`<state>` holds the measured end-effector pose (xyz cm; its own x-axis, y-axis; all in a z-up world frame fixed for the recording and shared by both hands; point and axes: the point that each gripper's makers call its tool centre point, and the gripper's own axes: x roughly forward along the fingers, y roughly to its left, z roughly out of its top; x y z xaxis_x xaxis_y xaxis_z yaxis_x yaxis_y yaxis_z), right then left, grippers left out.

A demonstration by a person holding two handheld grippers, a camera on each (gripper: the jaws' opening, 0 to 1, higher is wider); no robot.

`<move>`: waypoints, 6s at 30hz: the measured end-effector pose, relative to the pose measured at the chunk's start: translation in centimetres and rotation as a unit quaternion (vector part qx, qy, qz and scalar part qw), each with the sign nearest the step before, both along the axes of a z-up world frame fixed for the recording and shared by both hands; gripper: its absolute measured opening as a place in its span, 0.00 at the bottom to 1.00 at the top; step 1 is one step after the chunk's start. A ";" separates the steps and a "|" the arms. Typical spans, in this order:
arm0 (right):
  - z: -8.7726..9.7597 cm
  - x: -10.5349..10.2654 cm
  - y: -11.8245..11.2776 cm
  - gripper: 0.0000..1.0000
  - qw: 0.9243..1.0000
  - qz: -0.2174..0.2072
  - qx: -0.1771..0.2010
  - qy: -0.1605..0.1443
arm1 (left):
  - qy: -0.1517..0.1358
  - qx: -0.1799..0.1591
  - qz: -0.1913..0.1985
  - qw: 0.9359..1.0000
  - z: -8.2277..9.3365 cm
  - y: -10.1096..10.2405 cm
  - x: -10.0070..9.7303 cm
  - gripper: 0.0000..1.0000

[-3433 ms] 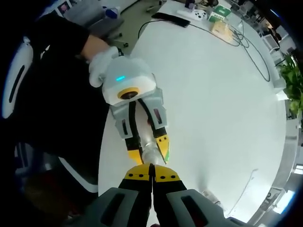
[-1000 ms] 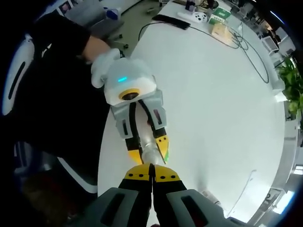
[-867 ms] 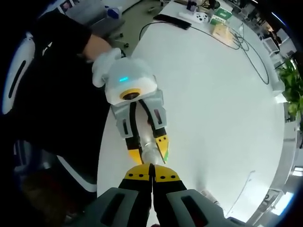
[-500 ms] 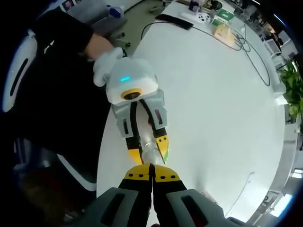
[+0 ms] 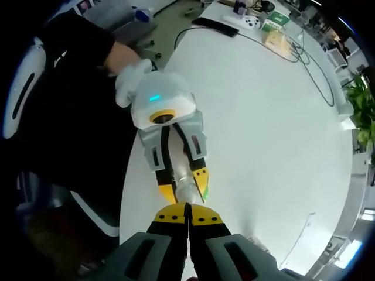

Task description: Clamp pump bottle remove cover press pump head put on cover

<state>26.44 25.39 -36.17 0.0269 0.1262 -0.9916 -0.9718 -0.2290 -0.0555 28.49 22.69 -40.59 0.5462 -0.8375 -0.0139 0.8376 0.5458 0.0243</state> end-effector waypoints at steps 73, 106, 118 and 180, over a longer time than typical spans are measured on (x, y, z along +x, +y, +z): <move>-0.1 0.0 -0.2 0.00 1.000 -0.013 -0.012 0.001 | -0.002 0.002 -0.001 1.000 0.0 -0.2 -0.1 0.16; -0.1 0.3 0.0 0.00 1.000 -0.015 -0.012 -0.007 | -0.002 0.003 -0.001 1.000 0.0 -0.1 -0.1 0.16; -0.1 0.1 0.0 0.00 1.000 -0.019 -0.013 -0.002 | -0.002 0.003 -0.001 1.000 -0.1 0.0 -0.1 0.16; -0.1 0.0 -0.1 0.00 1.000 -0.028 -0.010 -0.004 | -0.004 0.006 -0.001 1.000 -0.1 -0.2 -0.1 0.16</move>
